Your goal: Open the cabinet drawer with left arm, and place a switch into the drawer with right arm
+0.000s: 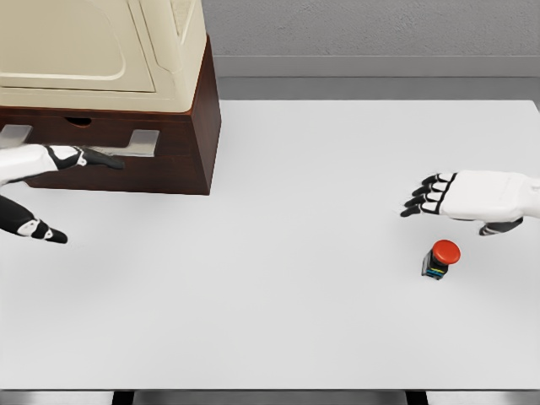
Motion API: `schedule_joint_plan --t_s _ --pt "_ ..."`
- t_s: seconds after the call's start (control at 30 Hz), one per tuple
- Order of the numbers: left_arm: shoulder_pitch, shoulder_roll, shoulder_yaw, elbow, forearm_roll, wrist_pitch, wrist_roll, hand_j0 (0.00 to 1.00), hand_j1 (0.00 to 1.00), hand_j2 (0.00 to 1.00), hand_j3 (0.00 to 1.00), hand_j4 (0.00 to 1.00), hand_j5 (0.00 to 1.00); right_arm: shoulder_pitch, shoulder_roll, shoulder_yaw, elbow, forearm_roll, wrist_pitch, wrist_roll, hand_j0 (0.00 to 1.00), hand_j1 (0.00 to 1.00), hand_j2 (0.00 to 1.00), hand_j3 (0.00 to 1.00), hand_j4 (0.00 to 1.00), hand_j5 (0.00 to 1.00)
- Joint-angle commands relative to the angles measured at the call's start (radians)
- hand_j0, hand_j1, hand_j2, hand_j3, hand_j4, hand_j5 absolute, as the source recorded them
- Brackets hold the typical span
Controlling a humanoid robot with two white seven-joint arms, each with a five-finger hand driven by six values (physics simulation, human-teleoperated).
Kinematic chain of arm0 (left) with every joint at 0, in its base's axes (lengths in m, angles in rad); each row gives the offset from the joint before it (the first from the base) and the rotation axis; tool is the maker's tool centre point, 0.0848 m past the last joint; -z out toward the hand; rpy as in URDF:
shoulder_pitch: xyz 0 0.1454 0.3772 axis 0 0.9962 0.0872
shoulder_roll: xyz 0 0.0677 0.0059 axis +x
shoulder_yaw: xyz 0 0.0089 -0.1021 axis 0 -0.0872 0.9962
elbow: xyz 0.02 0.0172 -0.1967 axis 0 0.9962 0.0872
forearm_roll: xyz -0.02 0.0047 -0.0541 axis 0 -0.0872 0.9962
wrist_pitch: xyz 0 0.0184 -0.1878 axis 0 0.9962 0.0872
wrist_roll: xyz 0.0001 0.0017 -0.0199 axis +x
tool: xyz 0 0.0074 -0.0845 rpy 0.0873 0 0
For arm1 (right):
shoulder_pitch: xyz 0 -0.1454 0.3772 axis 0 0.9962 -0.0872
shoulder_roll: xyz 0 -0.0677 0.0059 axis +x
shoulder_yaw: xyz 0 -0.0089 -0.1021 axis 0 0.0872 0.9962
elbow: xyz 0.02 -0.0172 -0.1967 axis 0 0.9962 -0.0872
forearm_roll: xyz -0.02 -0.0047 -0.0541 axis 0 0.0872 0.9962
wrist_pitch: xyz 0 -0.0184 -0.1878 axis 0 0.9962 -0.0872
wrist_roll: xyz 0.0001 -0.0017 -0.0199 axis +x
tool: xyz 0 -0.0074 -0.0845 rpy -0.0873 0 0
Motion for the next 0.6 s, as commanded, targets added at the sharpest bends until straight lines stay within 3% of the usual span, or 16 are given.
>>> schedule_joint_plan --t_s 0.0,0.03,0.07,0.1,0.13,0.17,0.2,0.37,0.4,0.47,0.57 --pt "0.000 -0.015 -0.013 0.000 0.027 0.002 -0.014 0.90 0.90 0.90 0.90 0.90 0.90 0.000 -0.026 0.014 -0.007 0.004 0.002 0.000 1.00 1.00 1.00 1.00 1.00 1.00" --pt "-0.003 -0.044 -0.027 0.000 0.029 0.002 -0.017 0.93 0.93 0.93 0.93 0.93 0.93 0.000 -0.047 0.017 -0.017 0.004 0.002 0.000 1.00 1.00 1.00 1.00 1.00 1.00" --pt "-0.011 -0.054 -0.032 0.000 0.032 0.002 -0.064 1.00 1.00 1.00 1.00 1.00 1.00 0.000 -0.058 0.016 -0.016 0.003 0.002 0.000 1.00 1.00 1.00 1.00 1.00 1.00" --pt "-0.032 -0.058 -0.030 0.000 0.052 0.002 -0.111 1.00 1.00 1.00 1.00 1.00 1.00 -0.002 -0.063 0.005 -0.011 0.003 0.002 0.000 1.00 1.00 1.00 1.00 1.00 1.00" --pt "-0.046 -0.054 -0.030 0.000 0.123 0.002 -0.139 1.00 1.00 1.00 1.00 1.00 1.00 0.002 -0.095 -0.038 -0.008 0.001 0.002 0.000 1.00 1.00 1.00 1.00 1.00 1.00" --pt "-0.075 -0.058 -0.025 0.000 0.145 0.045 -0.207 1.00 1.00 1.00 1.00 1.00 1.00 0.034 -0.101 -0.098 0.001 0.001 0.002 0.000 1.00 1.00 1.00 1.00 1.00 1.00" --pt "-0.081 -0.058 -0.024 0.000 0.180 0.074 -0.212 1.00 1.00 1.00 1.00 1.00 1.00 0.049 -0.100 -0.135 0.007 0.001 0.002 0.000 1.00 1.00 1.00 1.00 1.00 1.00" --pt "-0.086 -0.056 0.016 0.002 0.234 0.181 -0.212 1.00 1.00 1.00 1.00 1.00 1.00 0.040 -0.098 -0.136 0.025 0.001 0.002 0.000 1.00 1.00 1.00 1.00 1.00 1.00" --pt "-0.087 -0.056 0.019 0.002 0.242 0.195 -0.212 1.00 1.00 1.00 1.00 1.00 1.00 0.014 -0.092 -0.077 0.022 0.001 0.002 0.000 1.00 1.00 1.00 1.00 1.00 1.00" --pt "-0.086 -0.058 0.042 0.005 0.242 0.215 -0.212 1.00 1.00 1.00 1.00 1.00 1.00 -0.141 -0.092 0.169 0.018 0.003 0.002 0.000 1.00 1.00 1.00 1.00 1.00 1.00" --pt "-0.086 -0.077 0.054 0.012 0.237 0.252 -0.212 1.00 1.00 1.00 1.00 1.00 1.00 -0.137 -0.092 0.201 -0.024 0.003 0.002 0.000 1.00 1.00 1.00 1.00 1.00 1.00"
